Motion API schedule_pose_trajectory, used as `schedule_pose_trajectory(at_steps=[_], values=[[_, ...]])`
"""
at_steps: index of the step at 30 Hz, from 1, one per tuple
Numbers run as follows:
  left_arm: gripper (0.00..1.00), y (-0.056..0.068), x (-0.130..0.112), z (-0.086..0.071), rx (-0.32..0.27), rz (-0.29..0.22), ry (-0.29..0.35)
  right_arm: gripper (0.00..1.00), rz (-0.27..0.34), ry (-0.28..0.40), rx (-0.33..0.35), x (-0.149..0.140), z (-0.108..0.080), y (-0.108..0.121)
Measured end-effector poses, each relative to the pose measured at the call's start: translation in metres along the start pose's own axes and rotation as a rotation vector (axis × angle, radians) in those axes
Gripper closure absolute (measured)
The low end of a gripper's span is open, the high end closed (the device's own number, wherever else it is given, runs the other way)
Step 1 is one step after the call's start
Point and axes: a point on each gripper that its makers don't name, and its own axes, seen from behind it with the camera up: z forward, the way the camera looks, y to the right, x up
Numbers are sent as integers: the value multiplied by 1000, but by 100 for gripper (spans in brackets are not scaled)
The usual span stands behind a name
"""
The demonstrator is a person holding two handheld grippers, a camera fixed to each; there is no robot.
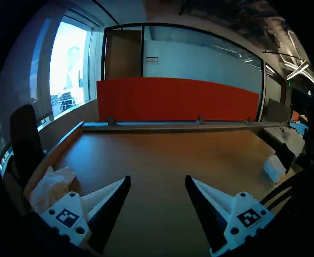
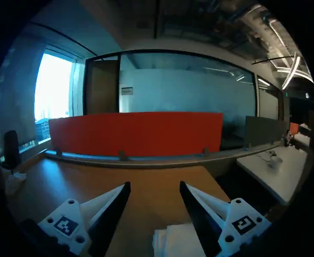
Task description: Fold towel
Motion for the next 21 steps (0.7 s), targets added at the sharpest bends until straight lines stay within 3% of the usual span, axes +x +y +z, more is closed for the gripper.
schedule_pose_trajectory(at_steps=[10,21], values=[[6,-17,45,17,33,22,113,12,-10,31,18,17,3,-30],[6,-29,82,26,48,15,210,12,1,53,54,27,9,-79]])
